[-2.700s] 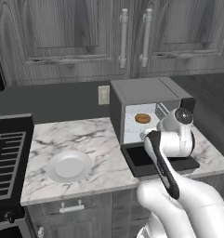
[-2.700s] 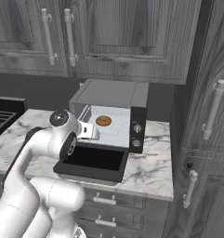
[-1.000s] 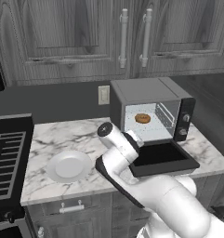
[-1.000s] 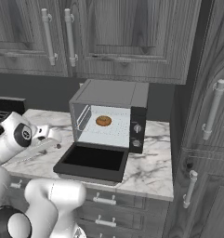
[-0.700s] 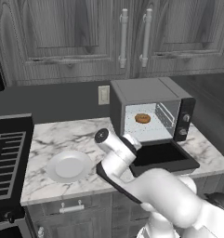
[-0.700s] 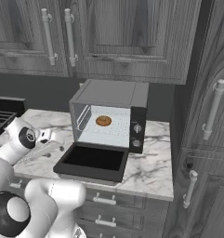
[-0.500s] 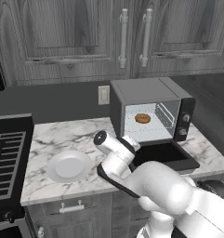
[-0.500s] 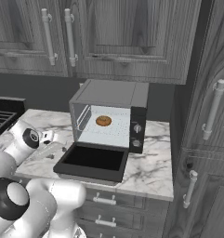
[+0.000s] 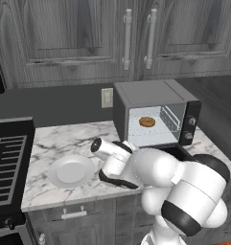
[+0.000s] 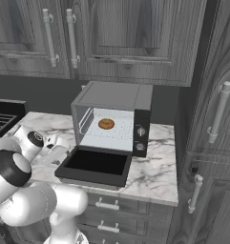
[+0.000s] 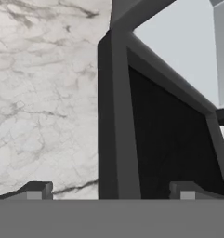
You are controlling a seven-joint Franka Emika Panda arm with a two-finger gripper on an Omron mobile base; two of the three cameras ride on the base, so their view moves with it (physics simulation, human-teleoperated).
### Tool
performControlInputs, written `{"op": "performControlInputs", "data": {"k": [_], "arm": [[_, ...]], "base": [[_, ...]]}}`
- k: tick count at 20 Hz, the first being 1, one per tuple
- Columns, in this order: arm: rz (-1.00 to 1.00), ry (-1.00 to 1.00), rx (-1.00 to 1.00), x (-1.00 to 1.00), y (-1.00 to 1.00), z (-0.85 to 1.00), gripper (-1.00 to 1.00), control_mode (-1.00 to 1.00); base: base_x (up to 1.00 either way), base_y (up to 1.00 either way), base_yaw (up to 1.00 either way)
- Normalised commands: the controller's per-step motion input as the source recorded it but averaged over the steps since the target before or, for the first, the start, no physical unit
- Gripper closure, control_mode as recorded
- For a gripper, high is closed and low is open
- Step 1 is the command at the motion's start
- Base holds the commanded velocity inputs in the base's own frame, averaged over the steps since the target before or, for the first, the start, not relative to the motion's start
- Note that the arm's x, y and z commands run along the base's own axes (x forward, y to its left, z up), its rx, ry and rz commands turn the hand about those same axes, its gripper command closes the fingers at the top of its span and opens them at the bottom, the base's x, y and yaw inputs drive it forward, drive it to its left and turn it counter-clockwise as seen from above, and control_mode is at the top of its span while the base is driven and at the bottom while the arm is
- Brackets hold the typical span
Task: Pick up the bagel from the plate, place it on the toaster oven rack, close the door, and set the timer.
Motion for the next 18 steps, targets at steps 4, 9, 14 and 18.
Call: {"op": "performControlInputs", "data": {"k": [4,9,14,18], "arm": [[-0.07,0.04,-0.12,0.09,-0.05,-0.14,-1.00,-1.00],[-0.07,0.01,-0.12,0.06,-0.16,-0.04,-1.00,-1.00],[-0.05,0.00,-0.13,0.03,-0.24,-0.02,-1.00,-1.00],[-0.04,0.00,-0.13,0.00,-0.32,-0.02,-1.00,-1.00]], "base": [[0.00,0.00,0.00],[0.00,0.00,0.00],[0.00,0.00,0.00],[0.00,0.00,0.00]]}}
